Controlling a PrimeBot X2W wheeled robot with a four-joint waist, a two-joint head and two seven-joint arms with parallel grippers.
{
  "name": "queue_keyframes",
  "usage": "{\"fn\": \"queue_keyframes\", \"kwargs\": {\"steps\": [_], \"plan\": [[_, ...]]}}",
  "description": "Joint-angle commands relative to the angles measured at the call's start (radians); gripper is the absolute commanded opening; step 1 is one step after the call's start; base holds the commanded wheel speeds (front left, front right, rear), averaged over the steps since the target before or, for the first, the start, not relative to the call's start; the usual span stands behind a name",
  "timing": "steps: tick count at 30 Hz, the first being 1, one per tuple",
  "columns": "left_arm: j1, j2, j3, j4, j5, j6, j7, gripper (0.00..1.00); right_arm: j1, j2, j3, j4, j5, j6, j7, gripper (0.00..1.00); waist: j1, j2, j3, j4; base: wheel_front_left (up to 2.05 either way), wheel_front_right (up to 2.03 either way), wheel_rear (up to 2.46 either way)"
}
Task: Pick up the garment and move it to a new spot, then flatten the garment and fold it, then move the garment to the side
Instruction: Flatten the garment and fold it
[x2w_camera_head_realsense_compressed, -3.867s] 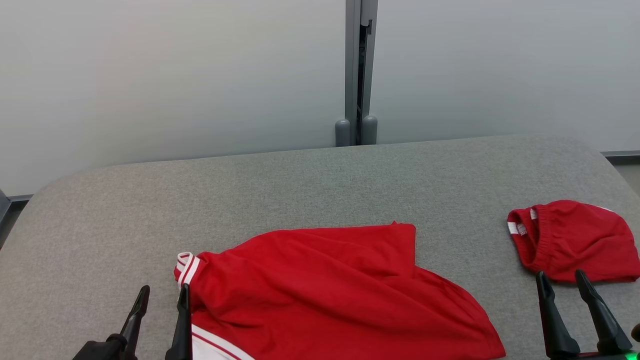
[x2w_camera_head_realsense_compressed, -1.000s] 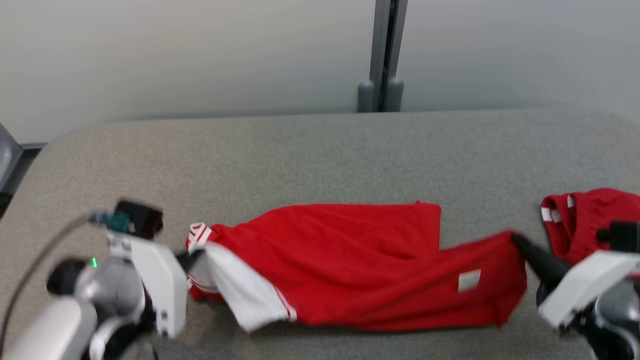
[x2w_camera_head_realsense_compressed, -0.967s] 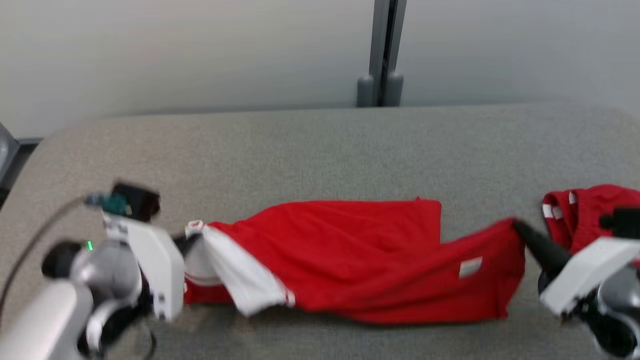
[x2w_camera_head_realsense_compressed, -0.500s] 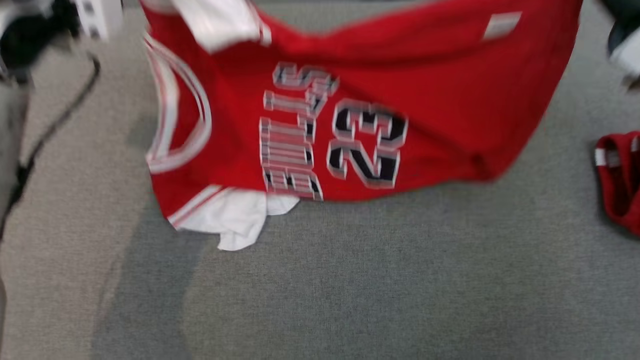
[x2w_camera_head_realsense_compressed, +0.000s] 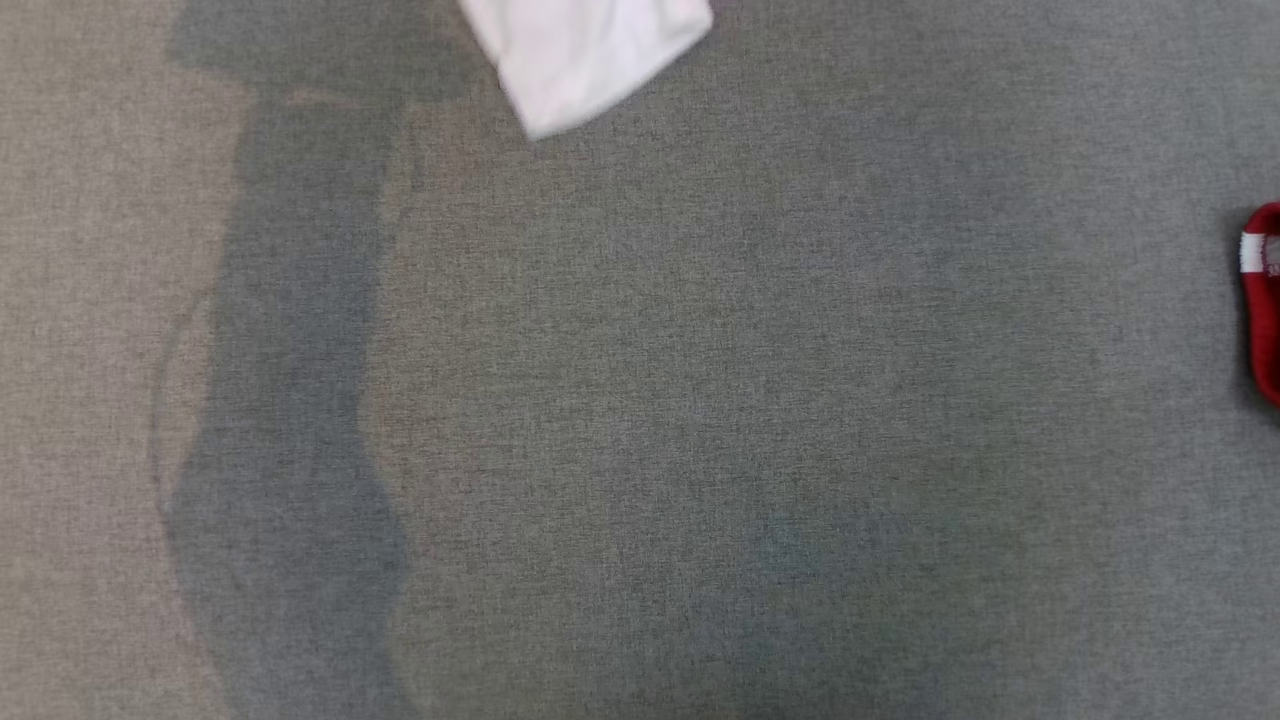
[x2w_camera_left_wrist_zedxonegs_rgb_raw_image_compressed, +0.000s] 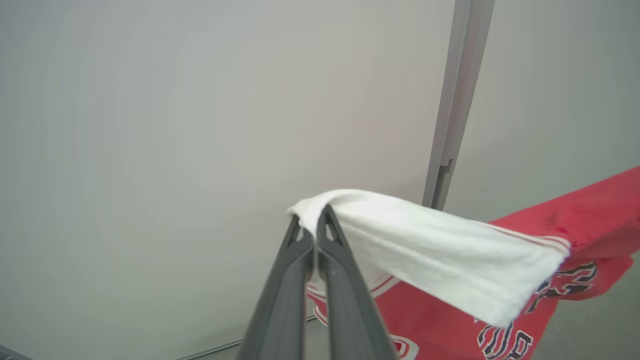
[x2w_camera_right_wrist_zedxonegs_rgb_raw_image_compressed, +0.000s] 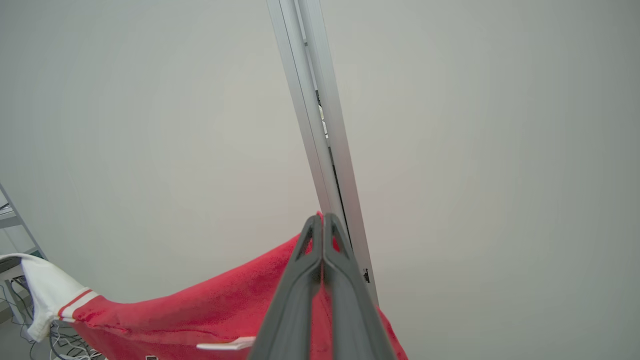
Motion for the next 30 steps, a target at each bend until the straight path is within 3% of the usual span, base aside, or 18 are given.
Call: {"fn": "queue_keyframes", "kwargs": {"steps": [1, 10, 15, 19, 24, 25, 30], "plan": [[-0.041, -0.004, -0.002, 0.055, 0.008, -0.004, -0.031, 0.00, -0.030, -0.002, 0.019, 0.043, 0.013, 0.001, -0.030, 0.00, -0.0002, 0.0000, -0.008, -0.002, 0.00, 0.00, 0.00], [-0.047, -0.042, -0.036, 0.186, -0.047, -0.006, -0.040, 0.00, -0.007, -0.023, 0.126, 0.132, 0.087, 0.001, -0.045, 0.00, -0.0002, 0.0000, 0.029, 0.010, 0.00, 0.00, 0.00], [0.052, -0.025, -0.147, 0.194, -0.079, -0.007, 0.007, 0.00, 0.096, -0.025, 0.202, 0.147, 0.158, 0.001, -0.059, 0.00, -0.0002, 0.0000, 0.036, 0.018, 0.00, 0.00, 0.00], [0.196, -0.013, -0.240, 0.148, -0.177, -0.007, 0.052, 0.00, 0.231, -0.035, 0.284, 0.160, 0.225, 0.001, -0.037, 0.00, -0.0002, 0.0000, -0.007, 0.028, 0.00, 0.00, 0.00], [0.384, 0.052, -0.337, 0.049, -0.328, -0.007, 0.129, 0.00, 0.403, -0.049, 0.391, 0.162, 0.310, 0.001, 0.080, 0.00, -0.0002, 0.0000, -0.108, 0.032, 0.00, 0.00, 0.00], [0.449, 0.089, -0.376, 0.012, -0.374, -0.007, 0.176, 0.00, 0.468, -0.058, 0.417, 0.158, 0.348, 0.001, 0.128, 0.00, -0.0002, 0.0000, -0.154, 0.031, 0.00, 0.00, 0.00], [0.625, 0.171, -0.449, -0.074, -0.505, -0.007, 0.331, 0.00, 0.608, -0.077, 0.486, 0.127, 0.413, 0.001, 0.241, 0.00, -0.0002, 0.0000, -0.293, 0.022, 0.00, 0.00, 0.00]]}}
